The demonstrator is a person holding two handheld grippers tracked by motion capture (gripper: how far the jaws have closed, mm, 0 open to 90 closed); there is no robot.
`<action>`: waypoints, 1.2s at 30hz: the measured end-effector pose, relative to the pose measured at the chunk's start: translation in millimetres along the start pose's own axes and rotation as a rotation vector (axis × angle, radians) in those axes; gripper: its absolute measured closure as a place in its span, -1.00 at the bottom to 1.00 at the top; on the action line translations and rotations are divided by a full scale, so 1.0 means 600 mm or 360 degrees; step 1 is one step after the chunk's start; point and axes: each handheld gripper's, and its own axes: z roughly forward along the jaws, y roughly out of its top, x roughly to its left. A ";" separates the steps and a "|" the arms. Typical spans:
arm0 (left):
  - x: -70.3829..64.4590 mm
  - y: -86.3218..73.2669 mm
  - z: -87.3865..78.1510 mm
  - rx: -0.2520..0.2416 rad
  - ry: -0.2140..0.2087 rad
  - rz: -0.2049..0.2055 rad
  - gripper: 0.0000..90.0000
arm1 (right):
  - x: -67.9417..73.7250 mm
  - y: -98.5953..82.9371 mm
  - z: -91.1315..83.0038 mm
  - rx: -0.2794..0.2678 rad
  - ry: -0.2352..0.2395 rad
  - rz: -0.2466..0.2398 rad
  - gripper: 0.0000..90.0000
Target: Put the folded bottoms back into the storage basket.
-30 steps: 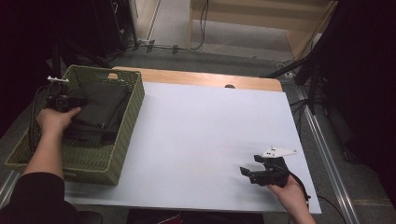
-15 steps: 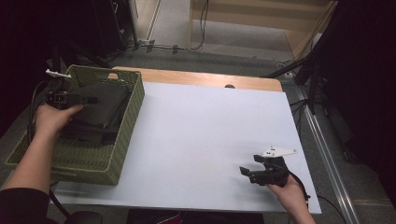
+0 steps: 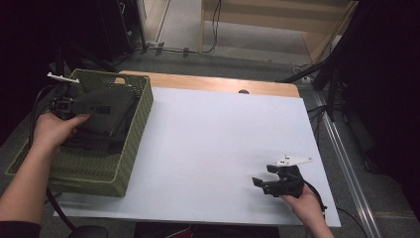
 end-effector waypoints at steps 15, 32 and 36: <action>-0.060 -0.016 -0.005 -0.0044 -0.0064 0.0118 -0.36 | -0.002 0.006 0.014 0.0069 0.0022 0.0027 -0.57; -0.124 -0.025 0.015 -0.0032 -0.0196 0.0165 -0.36 | -0.003 0.012 0.024 0.0110 0.0048 0.0025 -0.57; -0.137 -0.026 0.022 -0.0007 -0.0192 0.0191 -0.39 | -0.003 0.013 0.026 0.0106 0.0057 0.0010 -0.56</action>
